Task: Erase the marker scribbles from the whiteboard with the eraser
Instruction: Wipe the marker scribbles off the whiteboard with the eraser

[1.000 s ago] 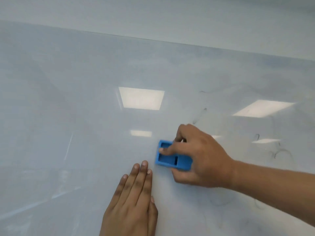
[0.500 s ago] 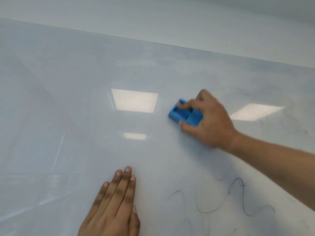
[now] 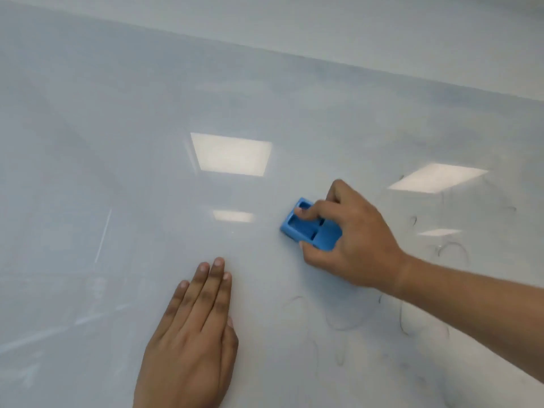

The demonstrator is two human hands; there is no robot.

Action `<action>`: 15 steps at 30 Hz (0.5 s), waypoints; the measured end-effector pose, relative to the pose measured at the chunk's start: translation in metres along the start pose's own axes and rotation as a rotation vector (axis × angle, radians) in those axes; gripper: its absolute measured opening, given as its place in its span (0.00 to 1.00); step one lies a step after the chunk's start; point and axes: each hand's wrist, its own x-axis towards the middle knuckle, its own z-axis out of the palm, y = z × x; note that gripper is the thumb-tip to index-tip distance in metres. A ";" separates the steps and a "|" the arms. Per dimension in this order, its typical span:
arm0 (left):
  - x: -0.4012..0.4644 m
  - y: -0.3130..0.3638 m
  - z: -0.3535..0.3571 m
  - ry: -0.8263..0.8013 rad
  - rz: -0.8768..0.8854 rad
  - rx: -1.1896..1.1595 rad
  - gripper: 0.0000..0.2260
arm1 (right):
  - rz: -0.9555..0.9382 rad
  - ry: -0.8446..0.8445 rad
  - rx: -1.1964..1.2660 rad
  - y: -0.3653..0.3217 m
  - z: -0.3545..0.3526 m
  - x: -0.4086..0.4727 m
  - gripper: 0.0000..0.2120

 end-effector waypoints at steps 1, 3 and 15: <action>-0.004 0.000 -0.002 -0.025 -0.007 0.005 0.24 | -0.092 -0.076 0.017 -0.016 0.006 -0.029 0.19; -0.010 0.004 -0.006 -0.056 -0.024 0.007 0.25 | -0.272 -0.221 0.033 -0.044 0.014 -0.088 0.19; -0.116 0.032 -0.018 -0.173 -0.062 0.064 0.23 | 0.078 -0.043 0.017 -0.051 0.021 -0.106 0.21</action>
